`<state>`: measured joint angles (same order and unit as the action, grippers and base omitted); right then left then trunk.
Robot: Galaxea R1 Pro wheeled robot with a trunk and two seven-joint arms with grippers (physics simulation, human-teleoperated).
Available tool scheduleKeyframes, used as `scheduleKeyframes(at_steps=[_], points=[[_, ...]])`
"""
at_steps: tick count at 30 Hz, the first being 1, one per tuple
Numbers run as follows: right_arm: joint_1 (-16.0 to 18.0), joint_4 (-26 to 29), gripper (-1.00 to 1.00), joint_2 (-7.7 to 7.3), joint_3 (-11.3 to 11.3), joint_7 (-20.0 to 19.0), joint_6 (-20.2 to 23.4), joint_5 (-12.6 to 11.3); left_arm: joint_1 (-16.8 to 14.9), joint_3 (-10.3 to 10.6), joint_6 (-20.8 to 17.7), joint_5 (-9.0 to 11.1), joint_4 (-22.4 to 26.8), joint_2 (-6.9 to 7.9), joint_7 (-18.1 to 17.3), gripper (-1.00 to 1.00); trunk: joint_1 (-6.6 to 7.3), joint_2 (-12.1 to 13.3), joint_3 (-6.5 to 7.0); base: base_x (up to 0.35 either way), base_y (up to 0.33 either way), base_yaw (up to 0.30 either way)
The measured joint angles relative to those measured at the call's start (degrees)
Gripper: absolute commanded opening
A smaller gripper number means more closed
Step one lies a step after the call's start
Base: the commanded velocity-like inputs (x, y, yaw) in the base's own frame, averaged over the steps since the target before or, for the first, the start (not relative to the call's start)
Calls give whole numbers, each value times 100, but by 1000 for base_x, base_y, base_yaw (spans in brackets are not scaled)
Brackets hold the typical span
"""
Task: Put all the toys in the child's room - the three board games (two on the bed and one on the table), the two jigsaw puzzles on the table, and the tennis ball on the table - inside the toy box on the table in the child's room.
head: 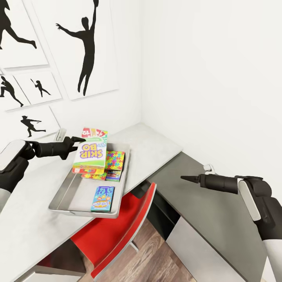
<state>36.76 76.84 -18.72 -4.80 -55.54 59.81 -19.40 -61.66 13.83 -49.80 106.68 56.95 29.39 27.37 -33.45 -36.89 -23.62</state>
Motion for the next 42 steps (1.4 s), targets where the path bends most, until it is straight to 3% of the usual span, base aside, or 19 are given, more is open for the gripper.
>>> scheduleKeyframes(at_steps=[4,10,16,25,42], points=[[-4,52,100,0,13,3,0,12,-1,3,41,-22,-182,-54,-41,-100,0,0,0,0,0,0],[-6,91,100,-4,-27,4,0,6,-20,15,70,-79,-486,-254,-104,-100,0,0,-18,0,0,0],[-6,106,100,-5,-37,4,-1,2,-47,15,70,-566,-668,-478,-279,-100,0,0,-62,0,0,0],[-7,110,100,-8,-41,5,-1,-2,-64,13,17,-925,-786,-556,-654,-100,0,0,-141,0,0,0],[-6,111,100,-9,-46,3,-1,-2,-91,16,-196,-1008,-845,-515,-757,-100,0,0,-299,0,0,0]])
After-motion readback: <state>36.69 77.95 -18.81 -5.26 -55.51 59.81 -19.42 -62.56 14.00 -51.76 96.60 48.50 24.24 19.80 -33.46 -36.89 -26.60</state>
